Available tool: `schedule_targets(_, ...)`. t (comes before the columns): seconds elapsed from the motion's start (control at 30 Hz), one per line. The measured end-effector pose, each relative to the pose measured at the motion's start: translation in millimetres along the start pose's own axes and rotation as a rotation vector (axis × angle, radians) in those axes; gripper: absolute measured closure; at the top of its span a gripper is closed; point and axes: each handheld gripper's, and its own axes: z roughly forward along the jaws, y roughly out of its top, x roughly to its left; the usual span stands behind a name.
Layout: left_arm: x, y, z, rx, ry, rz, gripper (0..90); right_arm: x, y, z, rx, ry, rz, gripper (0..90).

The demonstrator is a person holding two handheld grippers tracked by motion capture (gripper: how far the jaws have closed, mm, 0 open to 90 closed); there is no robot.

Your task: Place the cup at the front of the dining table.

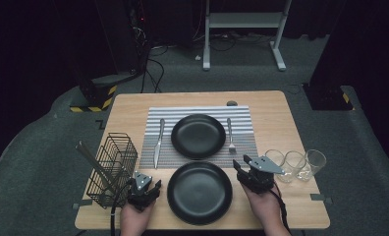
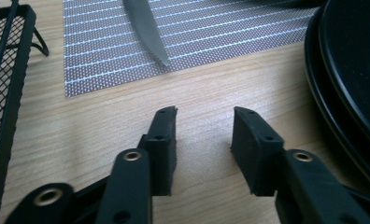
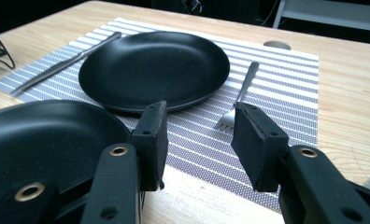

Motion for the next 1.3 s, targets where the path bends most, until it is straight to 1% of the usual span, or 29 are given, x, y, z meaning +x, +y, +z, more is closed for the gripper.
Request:
schedule_targets(0.07, -0.7, -0.3, -0.3, 0.002, -0.001, 0.009, 53.8, -1.2, 2.2, -3.4, -0.008, 0.0, 0.007, 55.1)
schedule_targets(0.13, -0.6, -0.3, -0.4, 0.004, -0.004, 0.008, 52.1, -2.3, 4.1, -6.7, -0.021, 0.006, 0.015, 55.2)
schedule_targets(0.2, -0.6, -0.3, -0.3, 0.004, -0.004, 0.008, 50.9, -2.9, 5.1, -9.7, -0.03, 0.006, 0.011, 55.4)
schedule_targets(0.33, -0.7, -0.2, 0.0, 0.006, -0.01, 0.013, 48.0, -5.4, 4.2, -14.8, -0.032, 0.008, 0.012, 55.0)
schedule_targets(0.4, -1.0, -0.2, 0.0, 0.006, -0.012, 0.014, 46.9, -7.5, 3.1, -17.5, -0.035, 0.008, 0.02, 54.9)
schedule_targets(0.6, -1.2, -0.2, 0.2, 0.007, -0.018, 0.019, 44.1, -13.1, -0.6, -21.7, -0.032, -0.005, 0.016, 54.6)
schedule_targets(0.93, -1.3, -0.3, 0.2, 0.009, -0.023, 0.021, 43.0, -21.8, -1.0, -25.9, -0.034, -0.013, 0.042, 52.0)
schedule_targets(1.3, -1.4, -0.2, 0.2, 0.01, -0.026, 0.026, 41.7, -25.8, 1.7, -25.3, -0.045, -0.025, 0.037, 49.3)
